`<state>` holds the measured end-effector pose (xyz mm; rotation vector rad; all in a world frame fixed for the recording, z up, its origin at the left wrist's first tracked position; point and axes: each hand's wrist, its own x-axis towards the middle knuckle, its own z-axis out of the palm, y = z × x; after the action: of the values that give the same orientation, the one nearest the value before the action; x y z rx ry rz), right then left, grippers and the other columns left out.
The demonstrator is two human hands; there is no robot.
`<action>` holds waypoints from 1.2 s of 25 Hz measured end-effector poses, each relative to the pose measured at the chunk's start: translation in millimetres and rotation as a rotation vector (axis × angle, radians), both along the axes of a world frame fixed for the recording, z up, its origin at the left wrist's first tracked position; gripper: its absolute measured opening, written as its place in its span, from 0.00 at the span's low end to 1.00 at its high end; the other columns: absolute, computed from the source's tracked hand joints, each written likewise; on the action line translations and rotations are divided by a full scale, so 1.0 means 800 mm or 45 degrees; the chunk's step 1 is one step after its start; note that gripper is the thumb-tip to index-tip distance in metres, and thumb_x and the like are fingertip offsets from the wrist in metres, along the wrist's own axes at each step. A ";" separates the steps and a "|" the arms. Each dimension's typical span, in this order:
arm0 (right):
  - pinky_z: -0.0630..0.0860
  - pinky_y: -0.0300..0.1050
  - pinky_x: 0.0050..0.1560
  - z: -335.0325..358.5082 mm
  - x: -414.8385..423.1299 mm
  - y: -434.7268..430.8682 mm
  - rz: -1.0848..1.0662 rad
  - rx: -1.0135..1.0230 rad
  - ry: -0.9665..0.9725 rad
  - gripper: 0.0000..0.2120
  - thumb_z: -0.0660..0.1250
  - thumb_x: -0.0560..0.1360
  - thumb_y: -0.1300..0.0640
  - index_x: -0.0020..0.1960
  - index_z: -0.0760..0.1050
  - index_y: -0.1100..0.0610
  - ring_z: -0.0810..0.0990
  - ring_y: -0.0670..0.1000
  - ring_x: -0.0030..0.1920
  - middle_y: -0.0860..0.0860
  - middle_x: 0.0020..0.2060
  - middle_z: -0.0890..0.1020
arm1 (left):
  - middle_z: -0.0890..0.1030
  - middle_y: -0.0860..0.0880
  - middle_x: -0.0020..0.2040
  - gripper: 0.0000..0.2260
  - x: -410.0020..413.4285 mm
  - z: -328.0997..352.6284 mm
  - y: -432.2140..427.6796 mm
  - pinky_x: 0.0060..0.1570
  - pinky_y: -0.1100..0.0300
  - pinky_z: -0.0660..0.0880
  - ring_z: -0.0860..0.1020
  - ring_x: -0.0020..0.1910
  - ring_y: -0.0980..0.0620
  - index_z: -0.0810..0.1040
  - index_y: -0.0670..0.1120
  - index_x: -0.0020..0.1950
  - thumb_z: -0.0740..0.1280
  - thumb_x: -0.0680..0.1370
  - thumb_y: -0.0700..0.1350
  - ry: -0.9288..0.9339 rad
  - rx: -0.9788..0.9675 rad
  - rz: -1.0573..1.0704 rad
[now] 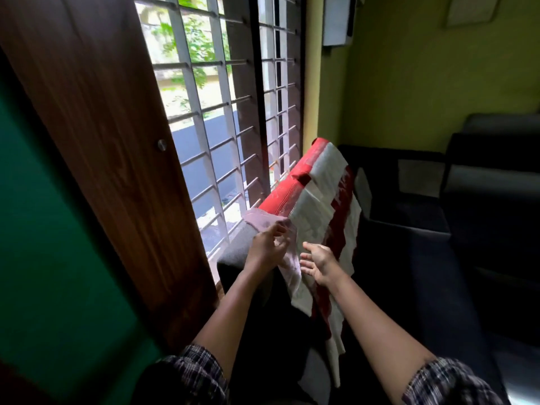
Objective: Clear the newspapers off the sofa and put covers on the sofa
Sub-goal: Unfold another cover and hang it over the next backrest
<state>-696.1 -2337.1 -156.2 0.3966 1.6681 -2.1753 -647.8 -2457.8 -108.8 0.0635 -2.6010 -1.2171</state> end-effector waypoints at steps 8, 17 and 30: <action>0.77 0.46 0.32 -0.059 -0.029 -0.038 -0.279 -0.056 0.066 0.16 0.70 0.64 0.76 0.41 0.71 0.59 0.77 0.50 0.27 0.55 0.33 0.77 | 0.82 0.42 0.53 0.10 -0.054 -0.029 -0.040 0.51 0.55 0.74 0.79 0.52 0.43 0.79 0.41 0.55 0.66 0.75 0.40 0.031 -0.211 -0.190; 0.71 0.28 0.42 -0.037 0.015 -0.079 0.308 0.389 0.991 0.19 0.64 0.64 0.77 0.52 0.77 0.63 0.77 0.33 0.39 0.39 0.37 0.81 | 0.78 0.42 0.47 0.23 -0.044 -0.004 -0.069 0.46 0.56 0.72 0.77 0.48 0.46 0.70 0.42 0.58 0.75 0.68 0.44 -0.186 0.157 0.185; 0.71 0.35 0.39 -0.047 0.054 -0.103 -0.076 0.813 1.583 0.08 0.63 0.71 0.58 0.46 0.78 0.60 0.77 0.45 0.40 0.57 0.38 0.82 | 0.74 0.45 0.62 0.21 0.014 0.001 -0.083 0.58 0.52 0.71 0.72 0.61 0.44 0.73 0.48 0.63 0.64 0.70 0.40 0.020 -0.870 -0.274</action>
<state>-652.9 -2419.1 -194.2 -0.9998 2.9679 -1.9073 -636.9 -2524.4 -107.7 -0.3617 -2.9105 -0.3183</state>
